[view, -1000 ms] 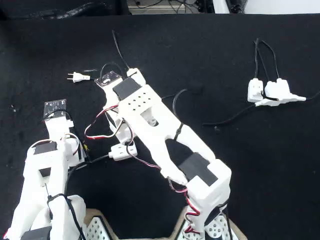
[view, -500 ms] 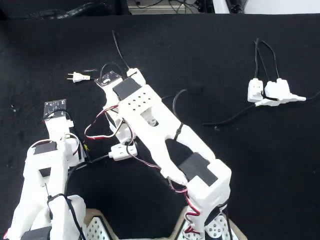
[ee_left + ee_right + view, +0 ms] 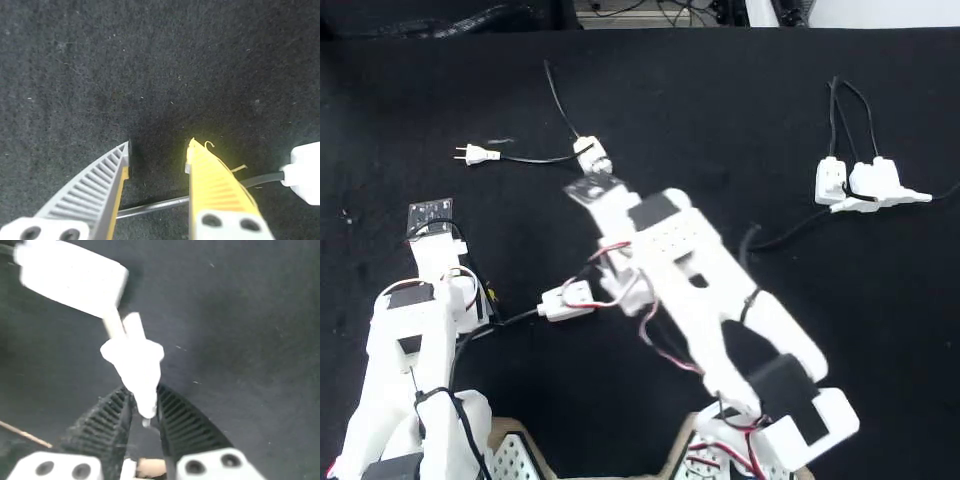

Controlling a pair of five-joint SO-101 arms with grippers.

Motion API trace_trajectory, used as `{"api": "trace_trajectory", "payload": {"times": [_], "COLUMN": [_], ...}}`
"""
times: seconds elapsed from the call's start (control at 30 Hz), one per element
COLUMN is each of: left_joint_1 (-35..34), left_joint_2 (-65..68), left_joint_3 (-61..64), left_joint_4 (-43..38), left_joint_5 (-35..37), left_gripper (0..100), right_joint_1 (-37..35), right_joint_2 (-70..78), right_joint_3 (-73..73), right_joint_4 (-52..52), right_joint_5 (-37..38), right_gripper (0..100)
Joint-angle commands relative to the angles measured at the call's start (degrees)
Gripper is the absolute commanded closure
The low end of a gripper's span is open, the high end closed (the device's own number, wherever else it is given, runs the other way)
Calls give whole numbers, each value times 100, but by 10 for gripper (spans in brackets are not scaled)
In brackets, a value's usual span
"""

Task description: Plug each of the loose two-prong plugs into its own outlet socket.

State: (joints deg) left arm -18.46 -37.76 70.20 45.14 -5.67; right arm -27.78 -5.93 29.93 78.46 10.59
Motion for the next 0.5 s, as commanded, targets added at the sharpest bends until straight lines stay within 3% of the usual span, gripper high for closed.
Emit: {"api": "trace_trajectory", "payload": {"times": [0.0,0.2,0.37,0.47], "left_joint_1": [-48,-48,-48,-48], "left_joint_2": [-193,-193,-193,-193], "left_joint_3": [-66,-66,-66,-66], "left_joint_4": [-97,-97,-97,-97], "left_joint_5": [0,0,0,0], "left_gripper": [809,809,809,809], "right_joint_1": [431,440,440,448], "right_joint_2": [-242,-242,-242,-251], "right_joint_3": [514,804,848,910], "right_joint_4": [-818,-1433,-1433,-1530], "right_joint_5": [396,563,589,554], "right_gripper": [988,969,818,851]}}
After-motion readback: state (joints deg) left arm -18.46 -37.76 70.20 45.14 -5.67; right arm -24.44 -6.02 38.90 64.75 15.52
